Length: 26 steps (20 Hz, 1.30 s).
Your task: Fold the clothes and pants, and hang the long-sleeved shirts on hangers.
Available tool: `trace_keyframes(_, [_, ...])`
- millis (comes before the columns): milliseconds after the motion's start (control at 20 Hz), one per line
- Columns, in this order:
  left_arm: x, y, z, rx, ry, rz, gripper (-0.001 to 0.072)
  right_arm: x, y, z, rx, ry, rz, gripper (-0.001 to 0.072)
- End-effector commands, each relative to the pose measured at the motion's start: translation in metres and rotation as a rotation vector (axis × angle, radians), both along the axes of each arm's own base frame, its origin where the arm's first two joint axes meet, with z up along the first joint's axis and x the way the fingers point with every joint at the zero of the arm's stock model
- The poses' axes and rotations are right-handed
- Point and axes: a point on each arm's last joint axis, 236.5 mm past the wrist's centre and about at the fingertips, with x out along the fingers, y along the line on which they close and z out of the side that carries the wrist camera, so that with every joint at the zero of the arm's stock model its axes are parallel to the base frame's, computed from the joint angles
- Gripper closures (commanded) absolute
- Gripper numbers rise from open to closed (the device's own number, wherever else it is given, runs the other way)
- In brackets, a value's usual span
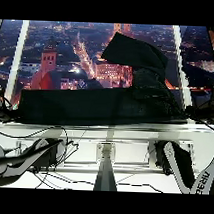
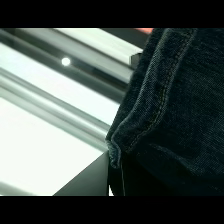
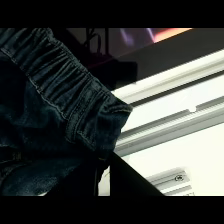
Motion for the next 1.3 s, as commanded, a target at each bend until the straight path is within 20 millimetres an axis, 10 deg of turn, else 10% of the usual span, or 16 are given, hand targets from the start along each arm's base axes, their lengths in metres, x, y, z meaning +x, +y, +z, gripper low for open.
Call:
trace_keyframes(0, [-0.006,0.005,-0.001,0.010,0.003,0.012,0.0684,0.001,0.003,-0.002,0.018,0.003,-0.003,0.0680])
trace_keyframes(350, [-0.005,0.006,-0.001,0.012,-0.002,0.010,0.0671,-0.007,0.008,-0.004,0.043,0.040,-0.004,0.0598])
trace_keyframes(450, [-0.004,0.006,-0.001,0.013,-0.003,0.010,0.0309,-0.003,0.006,-0.004,0.033,0.024,-0.003,0.0180])
trace_keyframes(500, [-0.003,0.007,-0.001,0.016,-0.008,0.007,0.0123,0.005,0.001,-0.003,0.013,-0.009,-0.002,0.0139])
trace_keyframes(950, [0.010,0.016,0.011,0.046,-0.049,0.003,0.0106,0.095,-0.046,-0.006,-0.013,-0.139,-0.062,0.0165])
trace_keyframes(1250, [0.011,0.016,0.012,0.047,-0.052,0.001,0.0106,0.103,0.016,-0.043,0.507,0.137,0.181,0.0268])
